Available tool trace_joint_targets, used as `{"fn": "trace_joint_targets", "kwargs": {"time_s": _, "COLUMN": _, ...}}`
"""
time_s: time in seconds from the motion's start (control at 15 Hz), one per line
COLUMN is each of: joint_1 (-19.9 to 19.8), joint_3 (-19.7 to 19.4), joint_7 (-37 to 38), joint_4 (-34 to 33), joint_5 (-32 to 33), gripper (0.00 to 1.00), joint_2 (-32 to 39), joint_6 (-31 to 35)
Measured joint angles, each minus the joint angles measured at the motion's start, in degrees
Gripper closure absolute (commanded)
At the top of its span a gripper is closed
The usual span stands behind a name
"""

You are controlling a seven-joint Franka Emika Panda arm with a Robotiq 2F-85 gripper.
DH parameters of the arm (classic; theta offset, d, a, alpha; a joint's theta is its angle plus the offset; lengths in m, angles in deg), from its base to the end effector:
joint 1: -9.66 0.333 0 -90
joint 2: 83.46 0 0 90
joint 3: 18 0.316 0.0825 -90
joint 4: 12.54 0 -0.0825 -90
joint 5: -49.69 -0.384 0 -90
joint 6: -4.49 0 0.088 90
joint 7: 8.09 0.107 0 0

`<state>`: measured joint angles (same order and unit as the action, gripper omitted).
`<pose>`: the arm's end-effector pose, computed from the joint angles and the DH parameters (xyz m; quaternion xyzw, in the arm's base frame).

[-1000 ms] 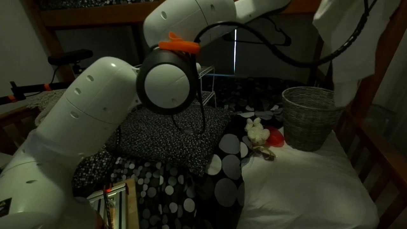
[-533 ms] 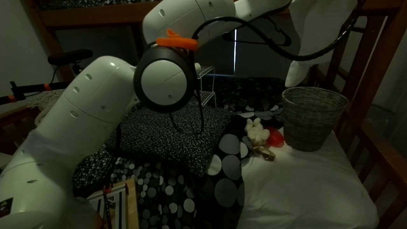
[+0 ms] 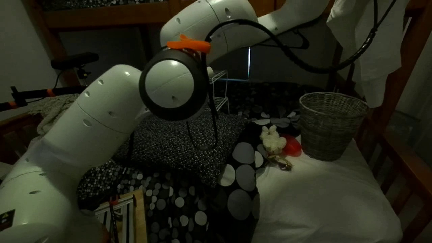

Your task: Put the white beddings into the basket

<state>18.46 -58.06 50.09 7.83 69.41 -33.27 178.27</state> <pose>0.7091 0.0565 0.7910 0.5704 -0.0920 0.8160 0.0195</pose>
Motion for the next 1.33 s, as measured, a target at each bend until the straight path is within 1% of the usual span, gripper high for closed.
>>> {"fn": "trace_joint_targets", "kwargs": {"time_s": 0.13, "joint_1": -0.32, "joint_3": -8.53, "joint_7": 8.78, "joint_4": 0.45, "joint_5": -3.64, "gripper": 0.99, "joint_2": 1.4, "joint_6": 5.26}}
{"fn": "trace_joint_targets", "kwargs": {"time_s": 0.27, "joint_1": -0.67, "joint_3": -17.38, "joint_7": 17.36, "joint_4": 0.91, "joint_5": -8.71, "gripper": 0.99, "joint_2": 2.55, "joint_6": 9.29}}
{"fn": "trace_joint_targets", "kwargs": {"time_s": 0.4, "joint_1": -0.7, "joint_3": -26.08, "joint_7": 25.97, "joint_4": 1.13, "joint_5": -13.95, "gripper": 0.99, "joint_2": 4.24, "joint_6": 11.52}}
{"fn": "trace_joint_targets", "kwargs": {"time_s": 0.47, "joint_1": -0.52, "joint_3": -29.23, "joint_7": 29.81, "joint_4": 1.14, "joint_5": -15.79, "gripper": 0.98, "joint_2": 5.47, "joint_6": 12.02}}
{"fn": "trace_joint_targets", "kwargs": {"time_s": 0.6, "joint_1": 0.22, "joint_3": -29.68, "joint_7": 32.87, "joint_4": 1.25, "joint_5": -16.68, "gripper": 0.98, "joint_2": 8.06, "joint_6": 12.52}}
{"fn": "trace_joint_targets", "kwargs": {"time_s": 0.73, "joint_1": 1.04, "joint_3": -29.37, "joint_7": 33.04, "joint_4": 1.29, "joint_5": -17.49, "gripper": 0.99, "joint_2": 9.8, "joint_6": 12.54}}
{"fn": "trace_joint_targets", "kwargs": {"time_s": 0.87, "joint_1": 1.29, "joint_3": -29.34, "joint_7": 33.01, "joint_4": 1.28, "joint_5": -17.67, "gripper": 0.99, "joint_2": 10.0, "joint_6": 12.53}}
{"fn": "trace_joint_targets", "kwargs": {"time_s": 0.93, "joint_1": 1.36, "joint_3": -31.42, "joint_7": 33.52, "joint_4": 1.27, "joint_5": -18.86, "gripper": 0.99, "joint_2": 10.18, "joint_6": 12.6}}
{"fn": "trace_joint_targets", "kwargs": {"time_s": 1.07, "joint_1": 1.15, "joint_3": -39.79, "joint_7": 37.82, "joint_4": 1.27, "joint_5": -24.32, "gripper": 0.99, "joint_2": 10.09, "joint_6": 14.62}}
{"fn": "trace_joint_targets", "kwargs": {"time_s": 1.2, "joint_1": 1.1, "joint_3": -48.52, "joint_7": 40.21, "joint_4": 2.1, "joint_5": -33.12, "gripper": 0.99, "joint_2": 10.14, "joint_6": 17.32}}
{"fn": "trace_joint_targets", "kwargs": {"time_s": 1.33, "joint_1": 3.65, "joint_3": -56.7, "joint_7": 42.11, "joint_4": 7.44, "joint_5": -42.14, "gripper": 0.99, "joint_2": 11.9, "joint_6": 21.83}}
